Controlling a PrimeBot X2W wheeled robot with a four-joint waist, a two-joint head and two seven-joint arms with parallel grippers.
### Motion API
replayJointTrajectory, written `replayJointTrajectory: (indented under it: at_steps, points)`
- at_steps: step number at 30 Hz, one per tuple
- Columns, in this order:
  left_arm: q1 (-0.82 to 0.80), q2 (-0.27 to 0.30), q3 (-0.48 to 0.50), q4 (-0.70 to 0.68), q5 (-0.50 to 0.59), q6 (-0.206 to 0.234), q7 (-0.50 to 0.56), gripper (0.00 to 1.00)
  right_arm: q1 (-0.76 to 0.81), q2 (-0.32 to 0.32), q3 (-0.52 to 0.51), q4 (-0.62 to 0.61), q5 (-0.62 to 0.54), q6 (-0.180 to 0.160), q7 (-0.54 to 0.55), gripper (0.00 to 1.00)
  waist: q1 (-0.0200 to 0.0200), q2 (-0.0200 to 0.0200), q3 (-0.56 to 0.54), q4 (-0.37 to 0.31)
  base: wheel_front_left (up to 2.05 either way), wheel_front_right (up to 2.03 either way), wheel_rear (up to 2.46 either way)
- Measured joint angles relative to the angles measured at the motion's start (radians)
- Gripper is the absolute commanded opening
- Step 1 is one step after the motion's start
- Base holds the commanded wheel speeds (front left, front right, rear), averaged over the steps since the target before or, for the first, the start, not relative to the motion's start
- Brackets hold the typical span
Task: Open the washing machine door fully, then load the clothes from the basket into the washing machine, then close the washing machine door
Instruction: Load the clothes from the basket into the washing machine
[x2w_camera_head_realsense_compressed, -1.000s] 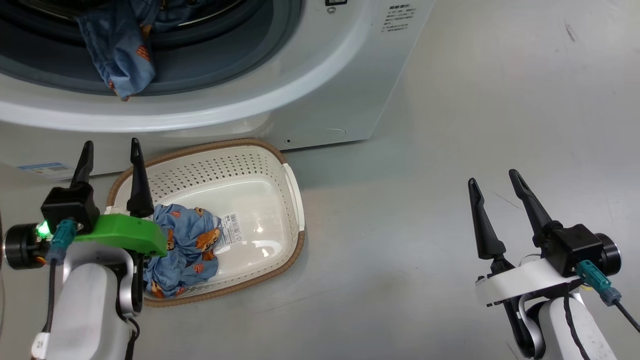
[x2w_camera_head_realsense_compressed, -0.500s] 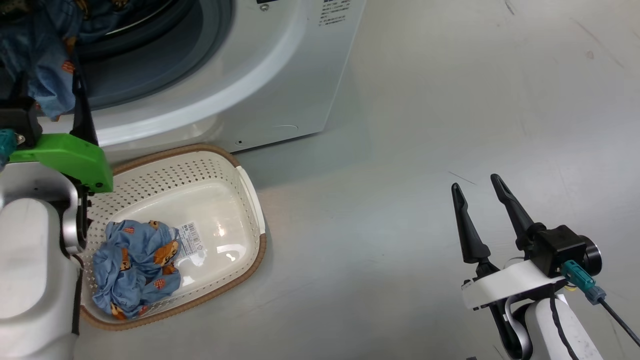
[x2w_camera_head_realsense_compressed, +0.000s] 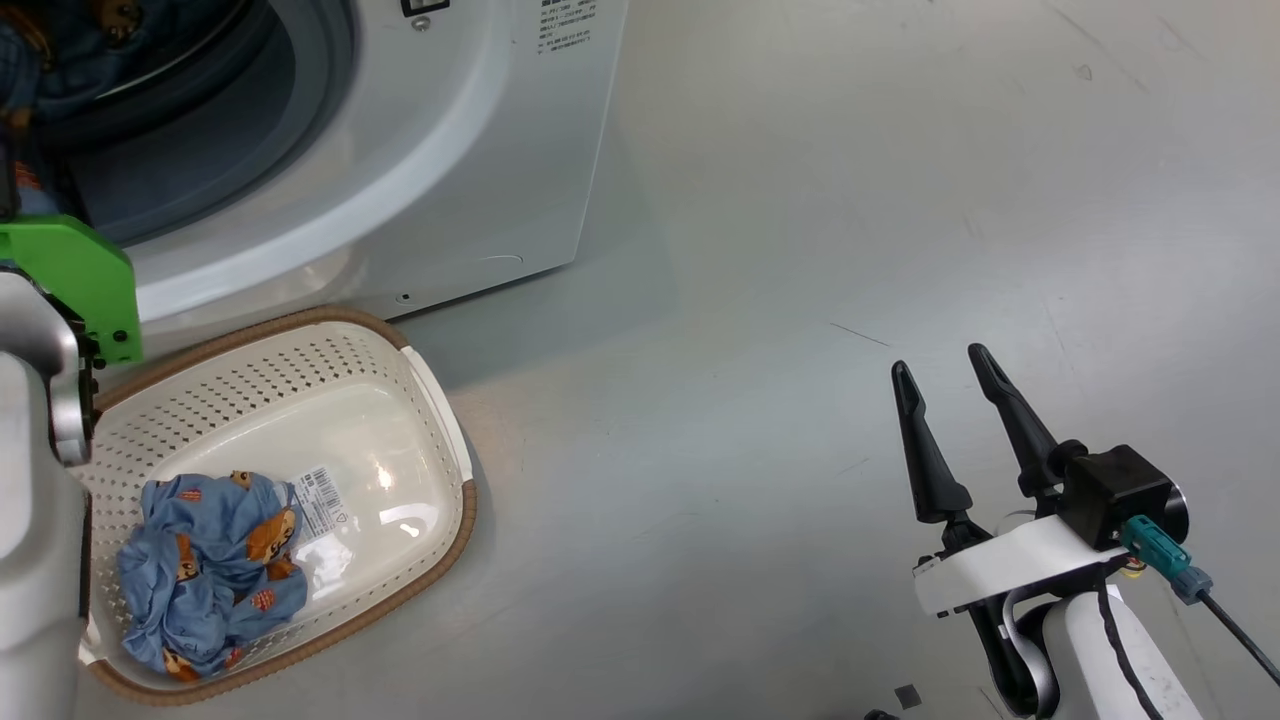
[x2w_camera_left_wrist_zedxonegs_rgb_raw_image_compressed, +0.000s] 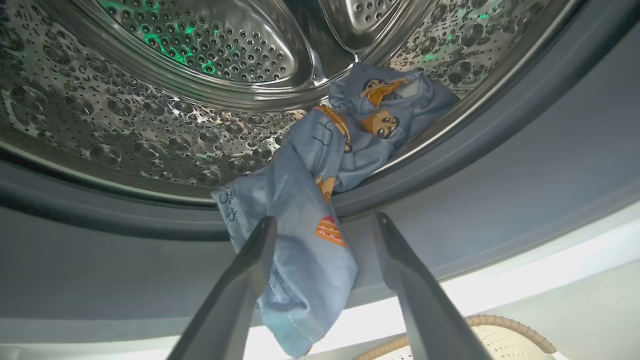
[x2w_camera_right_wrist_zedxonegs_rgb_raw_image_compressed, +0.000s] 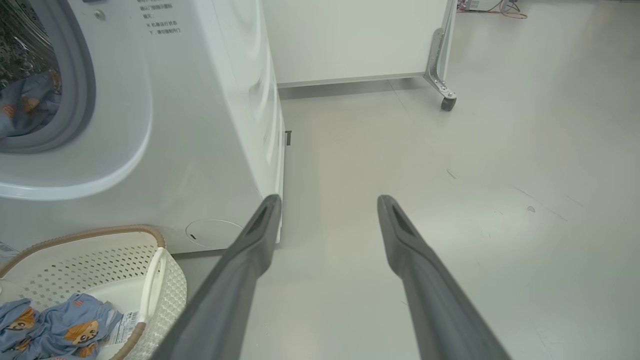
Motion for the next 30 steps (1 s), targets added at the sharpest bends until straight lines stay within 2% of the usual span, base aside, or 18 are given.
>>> replayJointTrajectory:
  at_steps: [11, 13, 14, 16, 21, 22, 24, 28, 30]
  points:
    - [-0.042, 0.012, -0.003, 0.074, 0.051, 0.009, 0.078, 0.98, 0.0, 0.001, 0.001, -0.005, 0.008, -0.001, 0.0, 1.0, 0.0, 0.0, 0.014, -0.011, 0.0, 0.0, 0.0]
    - [-0.054, 0.012, -0.001, 0.08, 0.052, 0.012, 0.079, 0.82, 0.0, 0.001, 0.001, -0.005, 0.014, -0.001, 0.0, 1.0, 0.0, 0.0, 0.016, -0.011, 0.0, 0.0, 0.0]
    - [-0.054, 0.012, -0.001, 0.08, 0.052, 0.012, 0.079, 0.67, 0.0, 0.001, 0.001, -0.005, 0.014, -0.001, 0.0, 1.0, 0.0, 0.0, 0.016, -0.011, 0.0, 0.0, 0.0]
    - [-0.057, 0.012, 0.001, 0.1, 0.053, 0.013, 0.089, 0.52, 0.0, 0.001, 0.001, -0.005, 0.014, -0.001, 0.0, 1.0, 0.0, 0.0, 0.019, -0.011, 0.0, 0.0, 0.0]
    - [-0.058, 0.015, 0.0, 0.132, 0.078, 0.016, 0.107, 0.46, 0.0, 0.001, 0.002, -0.007, 0.014, -0.001, 0.0, 1.0, 0.0, 0.0, 0.026, -0.012, 0.0, 0.0, 0.0]
    - [-0.059, 0.015, -0.001, 0.135, 0.083, 0.016, 0.11, 0.43, 0.0, 0.001, 0.002, -0.007, 0.014, -0.002, 0.0, 1.0, 0.0, 0.0, 0.028, -0.012, 0.0, 0.0, 0.0]
    - [-0.067, 0.016, -0.004, 0.141, 0.094, 0.016, 0.116, 0.27, 0.0, 0.001, 0.002, -0.007, 0.014, -0.002, 0.0, 1.0, 0.0, 0.0, 0.03, -0.011, 0.0, 0.0, 0.0]
    - [-0.093, 0.02, -0.009, 0.152, 0.106, 0.016, 0.122, 0.24, -0.001, 0.001, 0.005, -0.007, 0.014, -0.002, 0.0, 1.0, 0.0, 0.0, 0.036, -0.012, 0.0, 0.0, 0.0]
    - [-0.101, 0.026, -0.01, 0.162, 0.108, 0.016, 0.128, 0.16, -0.002, 0.001, 0.008, -0.007, 0.015, -0.002, 0.0, 1.0, 0.0, 0.0, 0.038, -0.013, 0.0, 0.0, 0.0]
